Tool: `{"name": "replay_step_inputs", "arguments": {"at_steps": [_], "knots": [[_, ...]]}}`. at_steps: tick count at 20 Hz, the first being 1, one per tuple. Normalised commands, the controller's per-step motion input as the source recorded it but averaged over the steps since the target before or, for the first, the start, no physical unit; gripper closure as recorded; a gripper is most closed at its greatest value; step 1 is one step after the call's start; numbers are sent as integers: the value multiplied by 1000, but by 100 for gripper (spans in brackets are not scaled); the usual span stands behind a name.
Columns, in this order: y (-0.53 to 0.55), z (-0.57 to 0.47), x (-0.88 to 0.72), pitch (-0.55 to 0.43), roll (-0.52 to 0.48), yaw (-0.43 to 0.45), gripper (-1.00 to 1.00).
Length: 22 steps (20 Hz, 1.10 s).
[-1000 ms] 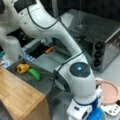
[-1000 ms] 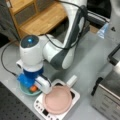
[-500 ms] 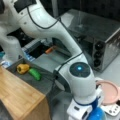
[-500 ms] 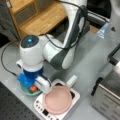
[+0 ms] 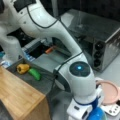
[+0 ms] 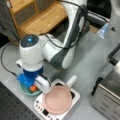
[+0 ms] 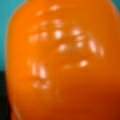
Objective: Open the drawer. Pick up the carrot. Put the carrots in the drawer.
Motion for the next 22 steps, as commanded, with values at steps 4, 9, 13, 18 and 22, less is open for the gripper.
{"name": "replay_step_inputs", "arguments": {"at_steps": [4, 9, 13, 18, 22], "knots": [[-21, 179, 157, 164, 21, -22, 100], [12, 199, 167, 179, 14, -34, 100], [26, 225, 173, 189, 11, -37, 100], [33, 236, 164, 196, 8, -40, 100], [35, 237, 152, 184, 8, -42, 100]]}}
